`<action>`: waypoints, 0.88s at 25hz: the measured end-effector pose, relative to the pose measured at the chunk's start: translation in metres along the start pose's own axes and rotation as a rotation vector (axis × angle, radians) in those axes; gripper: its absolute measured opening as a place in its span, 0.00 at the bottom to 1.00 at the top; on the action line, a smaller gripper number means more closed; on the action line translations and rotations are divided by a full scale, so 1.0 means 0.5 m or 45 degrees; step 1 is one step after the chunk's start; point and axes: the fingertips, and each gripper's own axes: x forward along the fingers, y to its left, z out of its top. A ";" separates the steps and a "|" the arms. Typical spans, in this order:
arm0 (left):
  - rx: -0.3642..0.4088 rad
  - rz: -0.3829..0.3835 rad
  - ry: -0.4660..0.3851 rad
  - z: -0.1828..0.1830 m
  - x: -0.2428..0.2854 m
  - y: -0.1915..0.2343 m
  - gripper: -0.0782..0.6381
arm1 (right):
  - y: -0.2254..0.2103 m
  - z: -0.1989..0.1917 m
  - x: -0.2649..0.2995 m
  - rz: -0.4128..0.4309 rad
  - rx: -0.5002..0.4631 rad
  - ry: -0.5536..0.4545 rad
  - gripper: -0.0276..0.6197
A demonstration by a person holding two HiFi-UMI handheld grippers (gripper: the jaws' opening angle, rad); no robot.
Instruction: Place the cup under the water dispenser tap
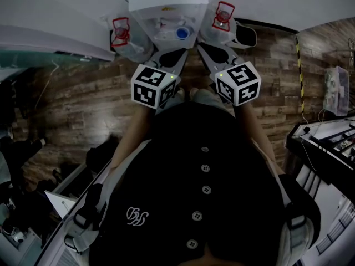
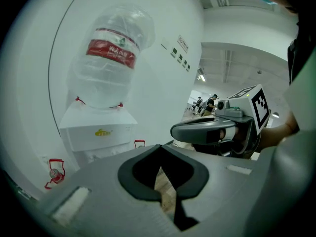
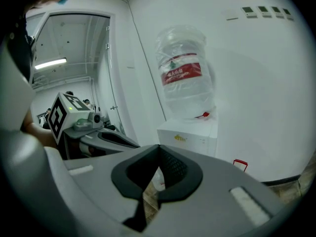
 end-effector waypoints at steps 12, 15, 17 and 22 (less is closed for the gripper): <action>-0.063 -0.051 0.004 -0.010 0.011 0.002 0.11 | 0.002 -0.011 0.009 0.014 -0.010 0.025 0.04; -0.064 -0.051 -0.001 -0.008 0.010 0.003 0.11 | 0.003 -0.011 0.010 0.014 -0.012 0.028 0.04; -0.065 -0.054 0.002 -0.009 0.011 0.003 0.11 | 0.003 -0.014 0.010 0.011 -0.010 0.031 0.04; -0.074 -0.062 -0.004 -0.009 0.011 0.006 0.11 | 0.001 -0.019 0.013 0.005 -0.007 0.038 0.04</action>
